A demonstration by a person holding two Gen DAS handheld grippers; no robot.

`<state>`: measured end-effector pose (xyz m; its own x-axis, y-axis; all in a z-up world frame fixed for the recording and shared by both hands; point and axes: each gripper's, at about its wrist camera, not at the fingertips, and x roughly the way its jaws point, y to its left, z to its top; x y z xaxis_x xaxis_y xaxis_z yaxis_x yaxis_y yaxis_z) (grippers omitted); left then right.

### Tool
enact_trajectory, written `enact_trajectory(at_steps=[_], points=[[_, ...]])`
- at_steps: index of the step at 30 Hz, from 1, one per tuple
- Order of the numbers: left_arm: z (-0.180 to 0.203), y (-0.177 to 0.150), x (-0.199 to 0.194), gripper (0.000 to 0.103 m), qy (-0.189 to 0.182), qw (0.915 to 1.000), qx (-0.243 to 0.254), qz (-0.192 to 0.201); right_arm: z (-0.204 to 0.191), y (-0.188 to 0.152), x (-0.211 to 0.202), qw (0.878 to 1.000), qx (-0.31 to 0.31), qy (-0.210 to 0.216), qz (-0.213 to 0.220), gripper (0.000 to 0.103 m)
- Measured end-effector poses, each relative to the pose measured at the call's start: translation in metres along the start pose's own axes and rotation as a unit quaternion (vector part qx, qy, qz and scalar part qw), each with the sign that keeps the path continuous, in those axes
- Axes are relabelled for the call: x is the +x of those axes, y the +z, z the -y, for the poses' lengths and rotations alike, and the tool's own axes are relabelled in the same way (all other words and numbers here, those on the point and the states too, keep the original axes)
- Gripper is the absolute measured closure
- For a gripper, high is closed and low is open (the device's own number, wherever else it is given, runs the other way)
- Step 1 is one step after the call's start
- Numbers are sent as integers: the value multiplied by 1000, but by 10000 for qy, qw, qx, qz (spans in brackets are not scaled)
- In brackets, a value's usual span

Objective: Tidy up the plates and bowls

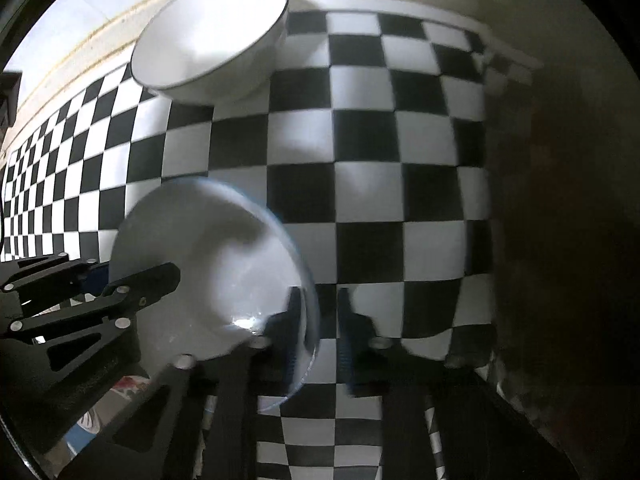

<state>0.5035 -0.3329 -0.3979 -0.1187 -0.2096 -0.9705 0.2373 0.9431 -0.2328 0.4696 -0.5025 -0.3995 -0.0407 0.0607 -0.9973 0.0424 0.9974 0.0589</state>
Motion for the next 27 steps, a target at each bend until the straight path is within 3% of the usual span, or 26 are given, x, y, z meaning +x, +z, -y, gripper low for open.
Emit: enact_trajectory(at_steps=[12, 14, 27], points=[[-2, -15, -6, 89, 112, 9999, 6, -113, 1, -3, -10, 9997, -14, 259, 39, 97], [5, -5, -2, 89, 100, 9999, -20, -100, 4, -12, -17, 9994, 20, 325, 73, 97], [10, -46, -57, 89, 204, 9992, 131, 302, 3, -41, -65, 9972, -42, 656, 368, 97]])
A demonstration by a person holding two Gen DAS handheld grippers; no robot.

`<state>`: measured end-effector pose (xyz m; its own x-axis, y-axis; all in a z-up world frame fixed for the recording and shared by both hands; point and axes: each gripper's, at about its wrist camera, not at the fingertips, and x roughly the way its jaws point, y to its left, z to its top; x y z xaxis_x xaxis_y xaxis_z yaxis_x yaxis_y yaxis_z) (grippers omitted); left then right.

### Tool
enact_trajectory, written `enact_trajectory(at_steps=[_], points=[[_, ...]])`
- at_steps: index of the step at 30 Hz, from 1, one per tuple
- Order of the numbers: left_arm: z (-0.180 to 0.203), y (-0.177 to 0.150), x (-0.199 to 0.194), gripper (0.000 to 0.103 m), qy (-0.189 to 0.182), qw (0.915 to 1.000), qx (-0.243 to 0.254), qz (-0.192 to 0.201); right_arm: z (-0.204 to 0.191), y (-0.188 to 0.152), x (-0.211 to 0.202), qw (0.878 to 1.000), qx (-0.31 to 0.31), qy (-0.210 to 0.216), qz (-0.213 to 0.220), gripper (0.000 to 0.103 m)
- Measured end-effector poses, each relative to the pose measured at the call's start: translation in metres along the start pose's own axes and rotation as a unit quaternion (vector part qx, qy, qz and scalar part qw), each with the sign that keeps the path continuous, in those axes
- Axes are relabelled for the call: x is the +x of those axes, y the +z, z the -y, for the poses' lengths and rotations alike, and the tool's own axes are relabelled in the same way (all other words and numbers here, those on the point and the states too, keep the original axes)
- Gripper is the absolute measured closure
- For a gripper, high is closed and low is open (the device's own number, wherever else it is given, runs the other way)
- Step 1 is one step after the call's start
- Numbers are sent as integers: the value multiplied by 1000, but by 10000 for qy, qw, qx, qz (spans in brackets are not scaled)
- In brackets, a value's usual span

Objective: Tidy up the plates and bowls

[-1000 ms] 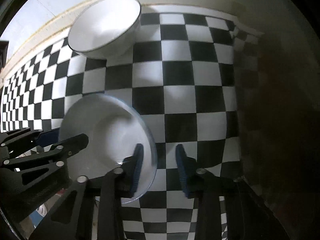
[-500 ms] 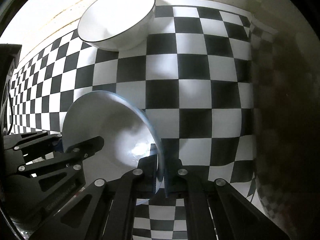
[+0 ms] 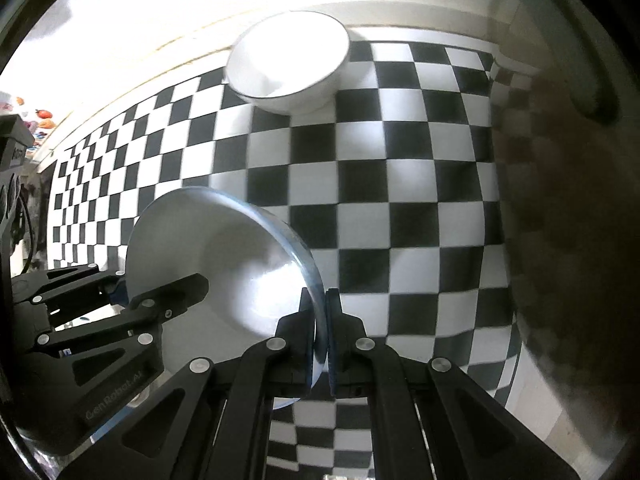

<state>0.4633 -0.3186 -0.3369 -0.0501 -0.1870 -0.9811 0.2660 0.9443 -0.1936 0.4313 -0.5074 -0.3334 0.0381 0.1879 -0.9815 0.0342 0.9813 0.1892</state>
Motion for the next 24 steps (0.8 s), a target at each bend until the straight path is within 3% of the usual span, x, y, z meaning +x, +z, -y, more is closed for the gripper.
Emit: enact_trajectory(at_steps=[9, 12, 17, 24], points=[[-20, -55, -29, 89, 27, 10000, -40, 29, -35, -42, -23, 9996, -124, 234, 58, 96], [-26, -73, -27, 89, 68, 10000, -40, -50, -64, -63, -21, 9995, -142, 289, -23, 96], [-37, -96, -17, 89, 73, 9991, -97, -399, -77, -88, -5, 9990, -172, 340, -225, 96], [-41, -113, 1, 89, 146, 9984, -129, -531, -84, -108, 22, 9980, -210, 349, -483, 96]])
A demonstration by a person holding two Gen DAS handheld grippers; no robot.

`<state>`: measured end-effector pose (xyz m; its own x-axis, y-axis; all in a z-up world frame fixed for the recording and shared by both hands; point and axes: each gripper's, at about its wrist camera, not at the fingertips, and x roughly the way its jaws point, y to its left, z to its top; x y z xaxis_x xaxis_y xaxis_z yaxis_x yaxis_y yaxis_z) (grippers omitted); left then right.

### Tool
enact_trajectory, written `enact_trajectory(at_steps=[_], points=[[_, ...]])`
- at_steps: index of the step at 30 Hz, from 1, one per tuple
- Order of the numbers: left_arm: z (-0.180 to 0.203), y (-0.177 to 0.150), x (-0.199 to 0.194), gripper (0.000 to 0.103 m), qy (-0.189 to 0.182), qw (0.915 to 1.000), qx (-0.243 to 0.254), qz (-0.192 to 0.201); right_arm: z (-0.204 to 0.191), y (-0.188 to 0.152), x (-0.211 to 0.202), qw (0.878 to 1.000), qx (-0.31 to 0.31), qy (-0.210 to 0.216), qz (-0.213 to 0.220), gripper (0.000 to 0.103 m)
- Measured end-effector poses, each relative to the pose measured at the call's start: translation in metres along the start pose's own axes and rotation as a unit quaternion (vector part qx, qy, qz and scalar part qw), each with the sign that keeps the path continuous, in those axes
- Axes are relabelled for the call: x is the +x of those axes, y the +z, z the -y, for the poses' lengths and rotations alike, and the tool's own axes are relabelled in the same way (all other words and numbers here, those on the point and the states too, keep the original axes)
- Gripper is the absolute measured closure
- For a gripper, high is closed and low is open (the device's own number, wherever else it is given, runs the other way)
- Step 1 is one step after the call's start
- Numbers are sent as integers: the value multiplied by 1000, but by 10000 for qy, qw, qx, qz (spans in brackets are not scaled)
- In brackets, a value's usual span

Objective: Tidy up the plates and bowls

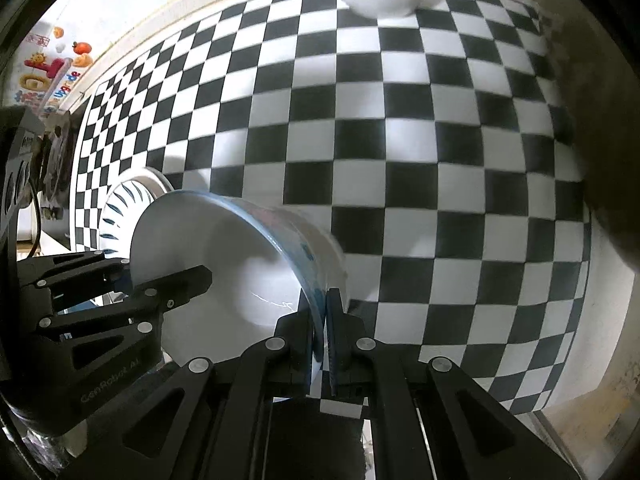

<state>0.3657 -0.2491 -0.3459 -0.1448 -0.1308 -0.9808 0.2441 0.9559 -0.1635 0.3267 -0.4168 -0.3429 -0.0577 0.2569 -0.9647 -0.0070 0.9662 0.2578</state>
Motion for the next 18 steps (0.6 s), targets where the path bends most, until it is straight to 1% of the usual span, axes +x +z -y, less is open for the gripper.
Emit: enact_trajectory(at_steps=[7, 11, 13, 18], points=[[3, -4, 13, 89, 241, 9996, 129, -23, -2, -1, 14, 9999, -5, -47, -158, 95], [0, -2, 17, 89, 299, 9995, 104, -48, -3, 0, 20, 9996, 45, -108, -252, 92], [-2, -2, 16, 89, 283, 9995, 99, -50, -3, 3, 22, 9995, 57, -157, -251, 88], [-1, -3, 14, 89, 297, 9995, 113, 2, 1, 4, 20, 9995, 128, -85, -265, 88]])
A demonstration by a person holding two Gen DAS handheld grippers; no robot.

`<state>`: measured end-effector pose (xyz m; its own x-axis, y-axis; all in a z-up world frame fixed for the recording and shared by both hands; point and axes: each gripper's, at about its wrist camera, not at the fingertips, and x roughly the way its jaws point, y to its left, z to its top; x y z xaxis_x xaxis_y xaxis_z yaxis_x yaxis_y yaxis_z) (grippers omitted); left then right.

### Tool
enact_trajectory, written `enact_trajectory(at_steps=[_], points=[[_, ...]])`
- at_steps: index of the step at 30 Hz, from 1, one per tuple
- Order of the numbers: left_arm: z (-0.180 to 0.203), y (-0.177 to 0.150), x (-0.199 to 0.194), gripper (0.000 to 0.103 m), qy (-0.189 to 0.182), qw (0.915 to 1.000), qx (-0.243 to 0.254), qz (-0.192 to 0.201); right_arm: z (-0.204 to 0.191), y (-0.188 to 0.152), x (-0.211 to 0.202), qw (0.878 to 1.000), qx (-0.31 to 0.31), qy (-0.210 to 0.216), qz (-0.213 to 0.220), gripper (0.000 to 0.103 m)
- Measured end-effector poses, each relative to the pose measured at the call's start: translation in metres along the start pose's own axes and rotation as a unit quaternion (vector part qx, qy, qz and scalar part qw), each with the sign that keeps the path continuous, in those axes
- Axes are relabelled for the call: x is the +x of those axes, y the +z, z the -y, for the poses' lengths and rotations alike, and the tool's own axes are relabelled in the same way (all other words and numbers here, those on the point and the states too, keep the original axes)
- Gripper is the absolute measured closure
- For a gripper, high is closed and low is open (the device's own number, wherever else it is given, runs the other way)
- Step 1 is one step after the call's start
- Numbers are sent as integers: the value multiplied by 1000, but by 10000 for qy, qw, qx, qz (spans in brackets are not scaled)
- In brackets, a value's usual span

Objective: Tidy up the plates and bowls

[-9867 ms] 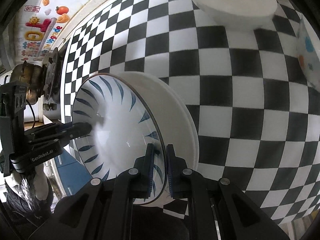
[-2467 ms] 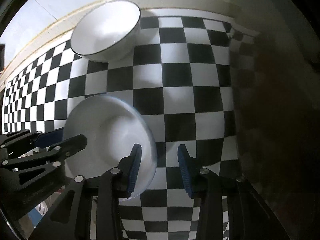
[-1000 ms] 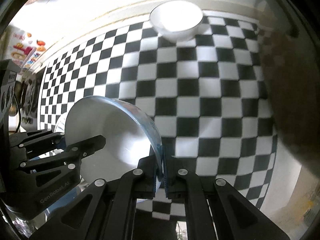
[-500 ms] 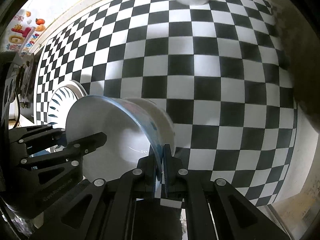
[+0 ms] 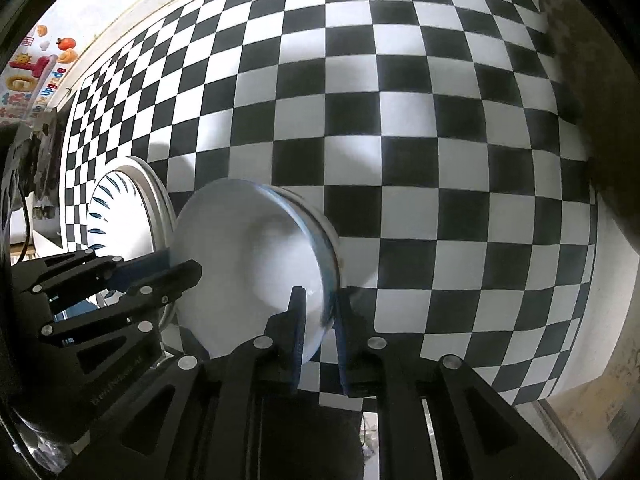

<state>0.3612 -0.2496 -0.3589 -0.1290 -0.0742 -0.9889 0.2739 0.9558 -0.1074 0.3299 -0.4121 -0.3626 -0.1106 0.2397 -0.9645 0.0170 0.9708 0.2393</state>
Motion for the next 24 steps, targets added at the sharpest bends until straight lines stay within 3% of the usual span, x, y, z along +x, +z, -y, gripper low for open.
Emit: enact_trajectory(at_steps=[7, 15, 20, 24], points=[[1, -2, -4, 88, 32, 10000, -13, 45, 0, 1, -3, 10000, -12, -24, 21, 88], [-8, 1, -39, 88, 206, 9980, -124, 578, 5, 1, -27, 9995, -103, -171, 226, 86], [-22, 33, -67, 86, 76, 9950, -301, 951, 22, 18, -60, 9981, 142, 226, 559, 53], [-28, 80, -81, 86, -60, 9927, -474, 1104, 33, 55, -86, 9944, 344, 179, 988, 52]])
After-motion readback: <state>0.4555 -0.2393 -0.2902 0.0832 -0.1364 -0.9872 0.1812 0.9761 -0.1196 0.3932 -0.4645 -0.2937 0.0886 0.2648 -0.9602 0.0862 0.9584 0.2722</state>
